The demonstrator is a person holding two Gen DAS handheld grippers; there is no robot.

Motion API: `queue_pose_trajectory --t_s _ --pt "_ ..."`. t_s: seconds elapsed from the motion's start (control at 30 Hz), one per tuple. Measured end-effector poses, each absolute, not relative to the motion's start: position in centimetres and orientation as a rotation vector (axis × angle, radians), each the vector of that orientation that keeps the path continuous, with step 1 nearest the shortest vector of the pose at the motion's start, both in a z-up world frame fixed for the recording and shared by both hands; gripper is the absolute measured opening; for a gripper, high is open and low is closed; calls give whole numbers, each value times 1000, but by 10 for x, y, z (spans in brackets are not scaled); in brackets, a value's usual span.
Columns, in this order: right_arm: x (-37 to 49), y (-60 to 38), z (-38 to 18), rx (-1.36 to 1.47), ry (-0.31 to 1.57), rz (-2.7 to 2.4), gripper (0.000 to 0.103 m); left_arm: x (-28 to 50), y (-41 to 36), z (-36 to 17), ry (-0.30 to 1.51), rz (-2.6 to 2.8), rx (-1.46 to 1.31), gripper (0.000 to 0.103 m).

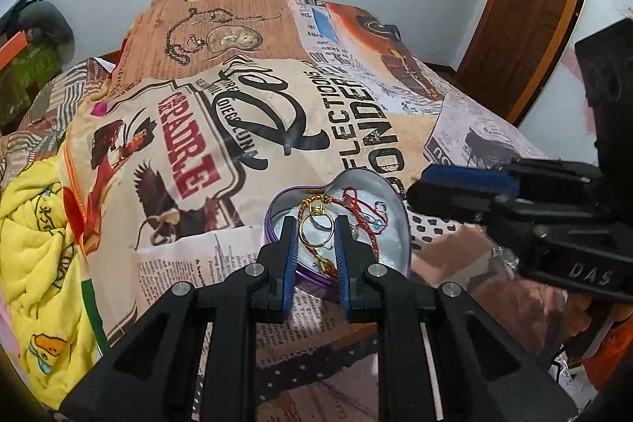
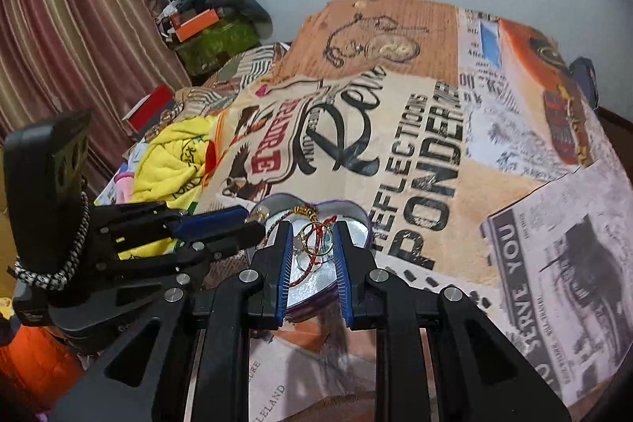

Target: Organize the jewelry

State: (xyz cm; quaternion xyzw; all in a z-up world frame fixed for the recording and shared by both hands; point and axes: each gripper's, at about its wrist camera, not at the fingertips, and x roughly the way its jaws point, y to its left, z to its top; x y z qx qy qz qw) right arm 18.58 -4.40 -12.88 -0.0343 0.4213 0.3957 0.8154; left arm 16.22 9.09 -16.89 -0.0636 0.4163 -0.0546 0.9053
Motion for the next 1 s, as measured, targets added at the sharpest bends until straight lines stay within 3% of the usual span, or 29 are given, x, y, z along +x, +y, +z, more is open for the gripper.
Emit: queue_pose_trajectory --t_s 0.53,0.6,0.67,0.8,1.0 --pt "185 -30 -148 -137 950 847 19 152 100 -163 843 -68 -102 18" --pt "183 -30 -147 -141 950 836 24 148 101 -162 840 -49 -92 23" --pt "181 -31 -143 -142 938 825 30 142 103 -159 828 -10 -83 42" --pt "177 -37 -129 -124 896 805 37 131 110 -152 809 22 -94 43" --pt "163 -55 -93 -84 821 775 37 109 116 -122 739 44 -122 43"
